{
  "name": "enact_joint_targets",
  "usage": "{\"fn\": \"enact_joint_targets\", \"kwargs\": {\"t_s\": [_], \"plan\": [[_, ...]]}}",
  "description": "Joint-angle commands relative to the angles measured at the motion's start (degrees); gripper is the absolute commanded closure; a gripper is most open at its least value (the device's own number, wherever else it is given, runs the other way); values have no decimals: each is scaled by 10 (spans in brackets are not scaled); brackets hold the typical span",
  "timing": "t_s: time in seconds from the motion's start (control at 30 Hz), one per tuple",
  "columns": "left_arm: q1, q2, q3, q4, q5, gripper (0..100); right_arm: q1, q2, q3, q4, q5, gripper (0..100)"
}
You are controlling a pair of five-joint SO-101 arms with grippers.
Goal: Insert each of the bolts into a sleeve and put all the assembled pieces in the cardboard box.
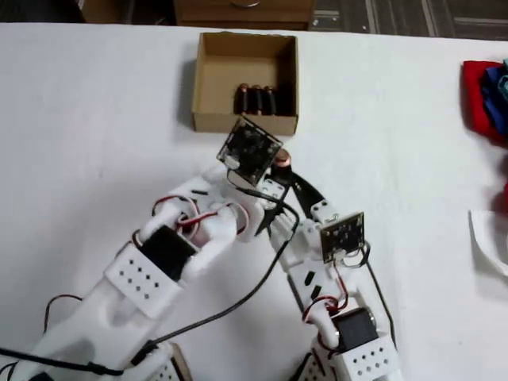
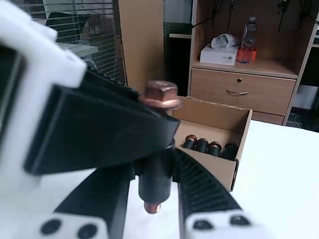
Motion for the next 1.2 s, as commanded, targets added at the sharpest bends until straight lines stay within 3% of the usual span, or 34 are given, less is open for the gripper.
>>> {"fn": "enact_joint_targets", "kwargs": {"t_s": [0.0,0.17,0.4,0.53,0.63,0.73,0.8,1.0,1.17], "plan": [[-33,-4,-77,72,-5,864,8,0,5,-2,-2,978],[-40,-4,-145,166,-4,715,8,0,5,-1,-2,978],[-41,-4,-268,232,-4,766,8,0,5,37,-5,978],[-103,-4,-308,273,-15,814,9,0,5,46,-11,978],[-198,1,-301,323,-103,819,28,0,5,44,-40,978],[-295,-3,-226,342,-222,819,70,0,5,-39,-24,978],[-353,-3,-143,329,-277,819,83,0,5,-113,11,978],[-437,-4,111,191,-284,819,50,87,-7,-284,183,978],[-479,-4,245,57,-283,819,40,268,-158,-306,167,978]]}}
